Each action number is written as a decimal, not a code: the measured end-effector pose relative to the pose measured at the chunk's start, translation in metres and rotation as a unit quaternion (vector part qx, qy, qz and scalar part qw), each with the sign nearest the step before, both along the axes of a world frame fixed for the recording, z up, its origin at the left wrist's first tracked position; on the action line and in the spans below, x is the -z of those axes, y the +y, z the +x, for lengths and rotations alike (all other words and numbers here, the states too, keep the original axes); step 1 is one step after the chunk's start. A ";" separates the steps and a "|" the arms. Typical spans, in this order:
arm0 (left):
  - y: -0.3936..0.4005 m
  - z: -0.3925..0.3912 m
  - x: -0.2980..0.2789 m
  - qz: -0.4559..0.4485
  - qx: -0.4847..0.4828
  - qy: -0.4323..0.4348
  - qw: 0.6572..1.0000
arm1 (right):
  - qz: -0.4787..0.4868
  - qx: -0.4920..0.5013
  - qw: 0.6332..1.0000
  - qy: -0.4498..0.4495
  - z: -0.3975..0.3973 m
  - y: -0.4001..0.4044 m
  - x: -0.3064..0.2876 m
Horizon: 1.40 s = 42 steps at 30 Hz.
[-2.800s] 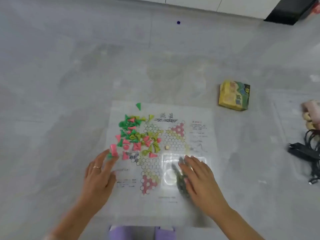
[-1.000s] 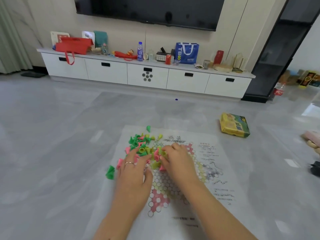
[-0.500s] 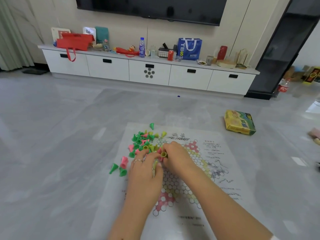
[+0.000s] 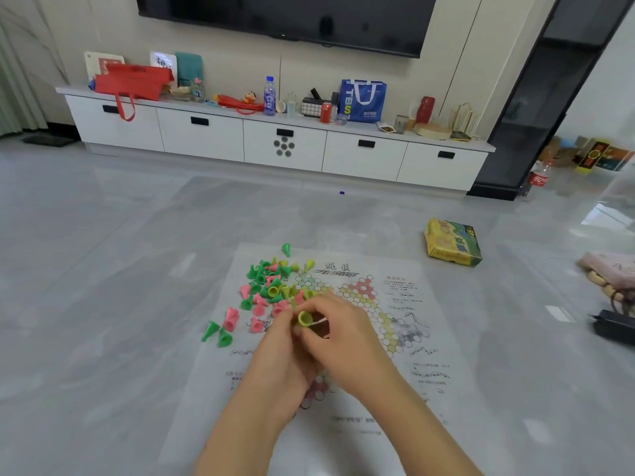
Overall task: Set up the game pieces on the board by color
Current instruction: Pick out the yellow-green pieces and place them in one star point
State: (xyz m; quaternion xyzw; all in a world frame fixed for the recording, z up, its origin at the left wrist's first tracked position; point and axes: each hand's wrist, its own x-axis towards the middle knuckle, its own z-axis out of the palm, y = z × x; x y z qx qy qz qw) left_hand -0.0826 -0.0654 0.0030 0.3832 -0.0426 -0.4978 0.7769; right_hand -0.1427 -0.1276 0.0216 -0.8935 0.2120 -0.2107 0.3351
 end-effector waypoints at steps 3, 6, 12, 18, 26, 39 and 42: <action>0.000 0.001 0.002 -0.021 -0.035 0.077 0.996 | 0.013 0.008 1.000 -0.021 -0.003 0.001 -0.003; 0.001 0.003 0.006 0.035 -0.090 0.054 0.994 | 0.110 0.029 0.992 -0.059 -0.014 -0.001 -0.015; 0.012 -0.005 0.009 0.271 0.019 -0.646 0.714 | 0.356 0.213 0.893 -0.173 -0.068 -0.017 -0.003; 0.015 -0.021 0.021 0.230 0.114 -0.658 0.708 | 0.351 0.305 0.875 -0.130 -0.095 -0.027 0.022; 0.000 -0.018 0.004 0.228 0.103 -0.650 0.718 | 0.262 0.297 0.912 -0.111 -0.105 -0.044 0.030; 0.014 0.004 -0.010 0.234 0.041 -0.709 0.664 | 0.273 0.322 0.895 -0.144 -0.125 -0.083 0.040; 0.011 0.010 -0.013 0.230 0.032 -0.709 0.666 | 0.188 0.318 0.923 -0.105 -0.124 -0.108 0.032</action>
